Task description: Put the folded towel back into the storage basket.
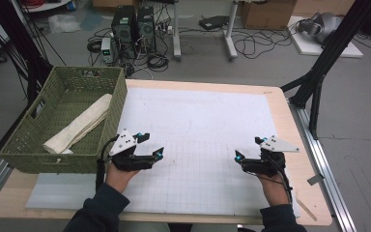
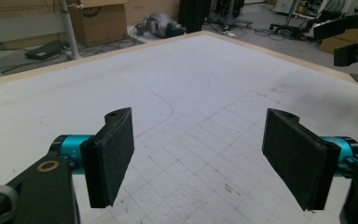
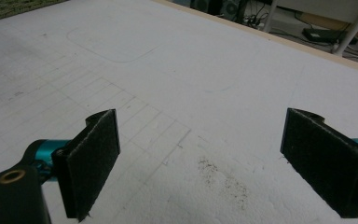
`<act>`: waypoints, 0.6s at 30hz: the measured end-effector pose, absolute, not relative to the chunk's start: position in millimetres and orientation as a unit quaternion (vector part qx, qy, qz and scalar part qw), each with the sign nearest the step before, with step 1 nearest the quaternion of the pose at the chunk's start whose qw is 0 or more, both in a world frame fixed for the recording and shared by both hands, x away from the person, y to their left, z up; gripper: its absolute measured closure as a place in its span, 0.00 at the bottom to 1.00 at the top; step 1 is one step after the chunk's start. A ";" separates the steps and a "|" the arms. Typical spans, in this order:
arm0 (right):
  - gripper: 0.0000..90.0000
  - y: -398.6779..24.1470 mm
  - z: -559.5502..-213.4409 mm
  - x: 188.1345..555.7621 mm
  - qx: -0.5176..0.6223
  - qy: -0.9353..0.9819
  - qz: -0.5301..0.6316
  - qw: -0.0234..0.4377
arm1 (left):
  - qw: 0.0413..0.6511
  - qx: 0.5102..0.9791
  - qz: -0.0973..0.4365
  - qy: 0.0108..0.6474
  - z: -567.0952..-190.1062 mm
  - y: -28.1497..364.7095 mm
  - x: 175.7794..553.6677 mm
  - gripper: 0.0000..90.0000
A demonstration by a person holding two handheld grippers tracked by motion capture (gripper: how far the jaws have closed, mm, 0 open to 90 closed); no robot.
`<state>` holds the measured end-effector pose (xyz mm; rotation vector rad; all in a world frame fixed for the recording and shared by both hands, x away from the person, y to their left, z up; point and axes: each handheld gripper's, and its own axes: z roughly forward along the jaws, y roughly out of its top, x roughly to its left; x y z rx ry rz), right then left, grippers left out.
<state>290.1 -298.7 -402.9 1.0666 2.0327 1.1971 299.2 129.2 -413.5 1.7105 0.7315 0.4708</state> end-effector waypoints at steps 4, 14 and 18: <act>0.12 -298.6 -403.1 288.5 0.396 0.756 0.444 0.274 | 0.576 0.727 0.204 0.315 -414.5 130.3 298.6 0.28; 0.12 -304.7 -403.7 287.0 0.402 0.750 0.447 0.276 | 0.578 0.726 0.201 0.312 -414.6 128.9 298.8 0.28; 0.12 -304.3 -403.7 287.3 0.402 0.749 0.450 0.275 | 0.579 0.726 0.205 0.311 -414.3 127.9 297.6 0.28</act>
